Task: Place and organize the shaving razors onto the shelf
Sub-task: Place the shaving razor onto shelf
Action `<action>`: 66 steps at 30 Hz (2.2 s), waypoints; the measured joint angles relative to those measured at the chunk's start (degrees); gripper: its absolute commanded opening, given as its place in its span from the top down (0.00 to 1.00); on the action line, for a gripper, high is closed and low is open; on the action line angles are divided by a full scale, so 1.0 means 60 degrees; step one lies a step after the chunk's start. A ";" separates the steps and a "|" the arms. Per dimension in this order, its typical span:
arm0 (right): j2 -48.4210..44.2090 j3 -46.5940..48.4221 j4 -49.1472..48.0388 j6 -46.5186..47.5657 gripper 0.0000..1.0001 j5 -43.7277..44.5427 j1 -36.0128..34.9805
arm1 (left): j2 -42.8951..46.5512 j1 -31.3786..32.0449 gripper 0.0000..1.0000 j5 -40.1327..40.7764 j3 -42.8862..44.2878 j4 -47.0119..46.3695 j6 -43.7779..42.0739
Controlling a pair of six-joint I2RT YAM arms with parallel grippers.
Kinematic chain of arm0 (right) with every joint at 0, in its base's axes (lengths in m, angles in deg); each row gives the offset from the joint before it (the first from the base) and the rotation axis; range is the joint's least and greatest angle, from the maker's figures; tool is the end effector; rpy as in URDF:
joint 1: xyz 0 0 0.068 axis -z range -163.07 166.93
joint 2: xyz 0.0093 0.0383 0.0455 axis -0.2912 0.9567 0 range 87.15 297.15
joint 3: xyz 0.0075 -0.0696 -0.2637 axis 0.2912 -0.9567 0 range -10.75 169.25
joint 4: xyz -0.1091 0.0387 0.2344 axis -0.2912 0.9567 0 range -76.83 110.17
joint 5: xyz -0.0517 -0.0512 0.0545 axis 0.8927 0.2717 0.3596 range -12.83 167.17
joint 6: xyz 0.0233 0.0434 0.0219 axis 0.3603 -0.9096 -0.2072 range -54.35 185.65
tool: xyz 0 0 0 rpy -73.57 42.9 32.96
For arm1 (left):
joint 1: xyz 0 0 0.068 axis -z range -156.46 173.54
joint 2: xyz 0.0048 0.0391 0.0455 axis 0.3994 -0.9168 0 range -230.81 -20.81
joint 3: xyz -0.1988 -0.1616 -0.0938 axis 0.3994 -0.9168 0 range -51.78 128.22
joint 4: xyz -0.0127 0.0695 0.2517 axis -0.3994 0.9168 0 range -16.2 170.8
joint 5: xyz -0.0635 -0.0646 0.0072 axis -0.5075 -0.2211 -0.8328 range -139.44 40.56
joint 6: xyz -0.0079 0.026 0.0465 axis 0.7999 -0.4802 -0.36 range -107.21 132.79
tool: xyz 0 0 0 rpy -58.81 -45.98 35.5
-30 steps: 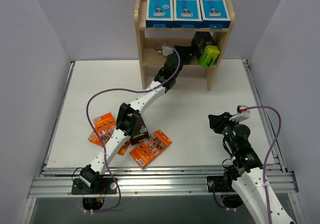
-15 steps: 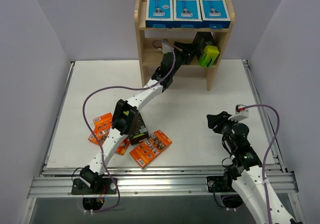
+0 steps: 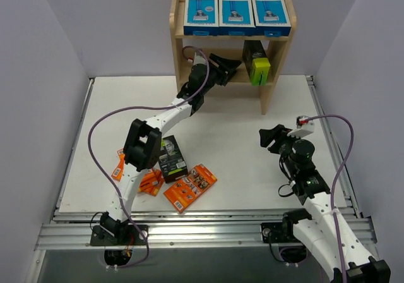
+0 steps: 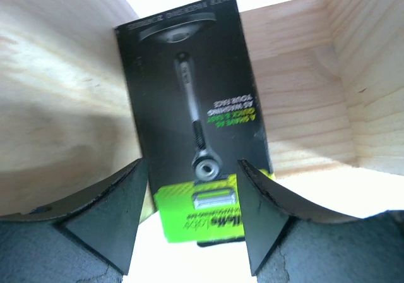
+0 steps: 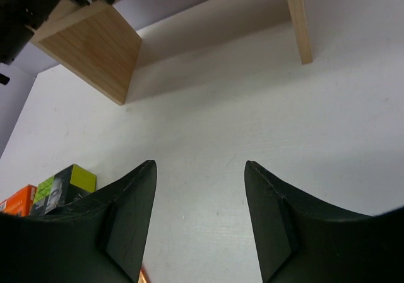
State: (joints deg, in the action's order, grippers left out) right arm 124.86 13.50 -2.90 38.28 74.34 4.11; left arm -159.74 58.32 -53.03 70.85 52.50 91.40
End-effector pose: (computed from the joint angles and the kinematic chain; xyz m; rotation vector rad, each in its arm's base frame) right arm 0.1681 0.0401 0.2813 0.1571 1.5472 0.5953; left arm 0.4752 -0.3326 0.2853 -0.5871 1.6165 -1.5970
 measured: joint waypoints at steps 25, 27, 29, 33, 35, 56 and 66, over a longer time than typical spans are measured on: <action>0.5431 0.6630 0.0262 0.3049 0.35 0.0794 0.0022 | 0.7402 -0.0189 0.31 -0.1763 -0.7606 0.1406 -0.3297; 0.5836 0.7173 0.0546 0.3217 0.34 0.0790 0.0066 | 0.8568 -0.0280 0.28 -0.1770 -0.7967 0.2131 -0.4178; 0.6171 0.7657 0.0954 0.3362 0.31 0.0801 0.0109 | 0.9562 -0.0426 0.25 -0.1770 -0.8113 0.2980 -0.5082; 0.6900 0.8848 0.1810 0.3646 0.28 0.0805 0.0193 | 1.1311 -0.0867 0.20 -0.1614 -0.8400 0.4379 -0.6994; 0.7173 0.9318 0.2120 0.3752 0.26 0.0790 0.0226 | 1.2025 -0.1133 0.18 -0.1472 -0.8878 0.4743 -0.7737; 0.8852 1.1238 0.3610 0.4320 0.23 0.0412 0.0062 | 1.2262 -0.1781 0.16 -0.1297 -1.0772 0.6783 -1.0145; 0.9322 1.1285 0.3198 0.4805 0.25 0.1228 -0.0579 | 1.2295 -0.1614 0.15 -0.1286 -1.0772 0.6947 -1.0284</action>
State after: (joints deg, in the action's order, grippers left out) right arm 180.80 81.21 16.29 67.11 81.71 0.63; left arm -85.98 48.64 -60.75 6.22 94.18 29.70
